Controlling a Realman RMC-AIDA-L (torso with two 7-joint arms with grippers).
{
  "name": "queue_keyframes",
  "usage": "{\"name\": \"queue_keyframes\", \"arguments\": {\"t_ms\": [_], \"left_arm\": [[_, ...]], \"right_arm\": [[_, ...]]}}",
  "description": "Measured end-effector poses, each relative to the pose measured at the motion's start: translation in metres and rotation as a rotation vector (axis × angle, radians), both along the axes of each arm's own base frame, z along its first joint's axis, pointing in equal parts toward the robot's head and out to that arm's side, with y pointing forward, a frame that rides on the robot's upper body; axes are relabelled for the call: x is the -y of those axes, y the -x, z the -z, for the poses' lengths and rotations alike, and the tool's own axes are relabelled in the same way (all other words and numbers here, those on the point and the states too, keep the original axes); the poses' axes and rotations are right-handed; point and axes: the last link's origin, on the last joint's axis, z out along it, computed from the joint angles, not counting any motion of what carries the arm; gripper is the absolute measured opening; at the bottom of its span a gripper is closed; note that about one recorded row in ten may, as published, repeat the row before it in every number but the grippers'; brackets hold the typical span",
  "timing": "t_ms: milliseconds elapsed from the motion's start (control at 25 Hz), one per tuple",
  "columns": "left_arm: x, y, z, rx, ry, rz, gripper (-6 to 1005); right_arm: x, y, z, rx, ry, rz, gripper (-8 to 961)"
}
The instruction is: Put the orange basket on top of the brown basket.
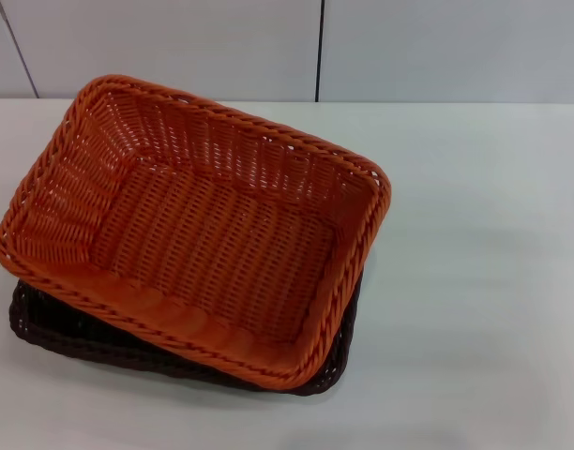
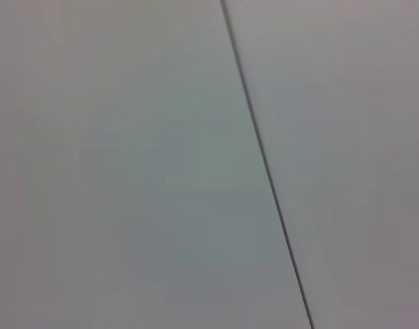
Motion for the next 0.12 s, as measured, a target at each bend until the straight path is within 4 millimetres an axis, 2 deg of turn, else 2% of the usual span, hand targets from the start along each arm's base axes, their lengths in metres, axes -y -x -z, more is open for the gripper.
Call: {"name": "queue_keyframes", "arguments": {"t_ms": [120], "left_arm": [[-0.0003,0.0001,-0.0002,-0.001,0.000,0.001,757]], "right_arm": [[0.0003,-0.0010,0.0035,0.022,-0.014,-0.011,704]]}}
